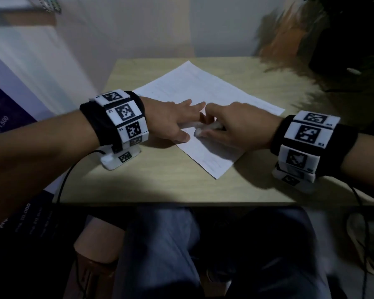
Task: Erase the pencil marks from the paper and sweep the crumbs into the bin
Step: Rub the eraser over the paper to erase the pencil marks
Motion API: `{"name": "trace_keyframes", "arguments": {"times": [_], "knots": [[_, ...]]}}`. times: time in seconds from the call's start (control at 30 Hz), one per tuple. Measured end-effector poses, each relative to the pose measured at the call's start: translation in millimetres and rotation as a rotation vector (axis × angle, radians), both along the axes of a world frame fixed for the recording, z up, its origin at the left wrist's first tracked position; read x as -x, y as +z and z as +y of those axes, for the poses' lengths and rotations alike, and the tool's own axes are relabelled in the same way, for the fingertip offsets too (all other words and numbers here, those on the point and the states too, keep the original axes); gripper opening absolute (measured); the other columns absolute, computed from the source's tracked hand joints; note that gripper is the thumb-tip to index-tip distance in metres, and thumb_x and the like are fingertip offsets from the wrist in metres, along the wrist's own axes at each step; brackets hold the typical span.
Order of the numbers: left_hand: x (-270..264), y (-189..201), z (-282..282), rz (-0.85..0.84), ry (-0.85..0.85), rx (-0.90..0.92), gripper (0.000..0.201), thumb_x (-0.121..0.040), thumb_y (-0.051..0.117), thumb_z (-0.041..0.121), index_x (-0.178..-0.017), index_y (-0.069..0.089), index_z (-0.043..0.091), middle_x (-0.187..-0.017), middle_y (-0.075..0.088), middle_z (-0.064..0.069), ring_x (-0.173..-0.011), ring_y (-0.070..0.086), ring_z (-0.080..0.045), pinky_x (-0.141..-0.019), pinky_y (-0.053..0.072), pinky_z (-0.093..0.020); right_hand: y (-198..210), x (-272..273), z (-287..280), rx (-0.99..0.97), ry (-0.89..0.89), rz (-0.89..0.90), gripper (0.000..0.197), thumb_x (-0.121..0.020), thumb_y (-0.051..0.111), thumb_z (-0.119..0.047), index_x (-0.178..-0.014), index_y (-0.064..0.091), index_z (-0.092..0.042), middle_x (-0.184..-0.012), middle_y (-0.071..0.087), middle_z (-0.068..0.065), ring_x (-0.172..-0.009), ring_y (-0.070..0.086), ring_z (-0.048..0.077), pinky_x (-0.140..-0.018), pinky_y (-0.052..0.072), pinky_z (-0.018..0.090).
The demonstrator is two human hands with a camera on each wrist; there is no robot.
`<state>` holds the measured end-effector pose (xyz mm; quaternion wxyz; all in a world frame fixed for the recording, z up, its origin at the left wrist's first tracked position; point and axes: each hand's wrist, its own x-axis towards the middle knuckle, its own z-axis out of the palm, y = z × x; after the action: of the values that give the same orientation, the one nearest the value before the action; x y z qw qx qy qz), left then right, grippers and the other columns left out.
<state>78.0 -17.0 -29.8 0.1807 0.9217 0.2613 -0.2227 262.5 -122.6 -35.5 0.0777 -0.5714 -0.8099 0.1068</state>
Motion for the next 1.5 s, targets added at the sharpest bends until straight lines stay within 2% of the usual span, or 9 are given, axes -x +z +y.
{"name": "trace_keyframes", "arguments": {"times": [0.2,0.27,0.37,0.47,0.63,0.77,0.9,1.07,1.5], "knots": [[0,0,-1,-0.022,0.005,0.009,0.060,-0.103,0.054,0.033,-0.153,0.025,0.047,-0.169,-0.014,0.006,-0.154,-0.017,-0.017,-0.126,-0.003,-0.050,2,6,-7,0.133,0.154,0.072,0.027,-0.092,0.055,-0.054,-0.098,0.044,-0.030,-0.066,0.048,-0.019,-0.061,0.048,-0.002,-0.058,0.033,0.014],[0,-1,0,-0.023,0.008,0.007,0.065,-0.102,0.054,0.031,-0.155,0.019,0.046,-0.169,-0.015,0.007,-0.154,-0.017,-0.016,-0.126,-0.002,-0.051,2,4,-3,0.059,0.079,0.046,0.027,-0.092,0.055,-0.056,-0.097,0.039,-0.034,-0.068,0.046,-0.020,-0.064,0.048,0.005,-0.061,0.035,0.022],[1,-3,2,-0.036,-0.007,0.012,0.075,-0.095,0.050,0.055,-0.158,0.011,0.046,-0.169,-0.014,0.007,-0.154,-0.020,-0.019,-0.125,-0.003,-0.052,0,0,-3,-0.034,0.015,-0.014,0.026,-0.094,0.053,-0.054,-0.096,0.035,-0.036,-0.071,0.048,-0.014,-0.072,0.052,0.020,-0.067,0.039,0.033],[1,-2,1,-0.022,-0.011,0.003,0.083,-0.088,0.053,0.072,-0.157,0.013,0.050,-0.169,-0.017,0.005,-0.153,-0.021,-0.018,-0.125,-0.002,-0.050,3,-6,-13,0.065,0.105,0.065,0.017,-0.092,0.054,-0.054,-0.089,0.041,-0.043,-0.070,0.058,-0.023,-0.064,0.054,0.003,-0.063,0.040,0.018],[0,2,-2,0.001,-0.004,-0.015,0.079,-0.095,0.055,0.058,-0.158,0.010,0.049,-0.166,-0.026,0.003,-0.153,-0.022,-0.020,-0.124,-0.002,-0.047,2,-27,-11,0.000,-0.042,-0.057,0.037,-0.083,0.047,-0.068,-0.091,0.047,-0.032,-0.067,0.052,-0.012,-0.068,0.053,0.016,-0.065,0.042,0.034],[1,0,2,0.029,-0.020,-0.041,0.077,-0.096,0.051,0.061,-0.157,0.004,0.054,-0.165,-0.030,0.005,-0.152,-0.025,-0.017,-0.125,-0.004,-0.048,3,-22,-21,0.159,0.135,0.071,0.032,-0.087,0.057,-0.060,-0.091,0.054,-0.028,-0.066,0.059,-0.007,-0.066,0.055,0.007,-0.059,0.040,0.022],[0,3,-2,0.065,-0.001,-0.008,0.096,-0.079,0.055,0.075,-0.157,0.003,0.053,-0.167,-0.024,0.005,-0.154,-0.020,-0.018,-0.126,-0.003,-0.046,3,-24,-16,0.027,0.047,0.022,0.030,-0.087,0.057,-0.062,-0.092,0.053,-0.033,-0.062,0.053,-0.014,-0.059,0.051,0.001,-0.061,0.037,0.029],[-1,6,-5,0.068,0.003,-0.039,0.095,-0.082,0.058,0.071,-0.157,0.002,0.053,-0.166,-0.025,0.007,-0.153,-0.022,-0.016,-0.124,-0.007,-0.043,2,-16,-29,0.233,0.201,0.112,0.027,-0.087,0.062,-0.054,-0.090,0.057,-0.028,-0.066,0.059,-0.006,-0.063,0.055,0.012,-0.058,0.042,0.026],[-2,7,-5,0.101,-0.005,-0.037,0.102,-0.074,0.049,0.079,-0.158,-0.002,0.050,-0.166,-0.024,0.009,-0.154,-0.019,-0.014,-0.126,-0.002,-0.047,4,-23,-22,0.101,0.067,0.060,0.025,-0.086,0.063,-0.054,-0.092,0.059,-0.030,-0.062,0.057,-0.011,-0.060,0.053,0.005,-0.057,0.036,0.023]]}}
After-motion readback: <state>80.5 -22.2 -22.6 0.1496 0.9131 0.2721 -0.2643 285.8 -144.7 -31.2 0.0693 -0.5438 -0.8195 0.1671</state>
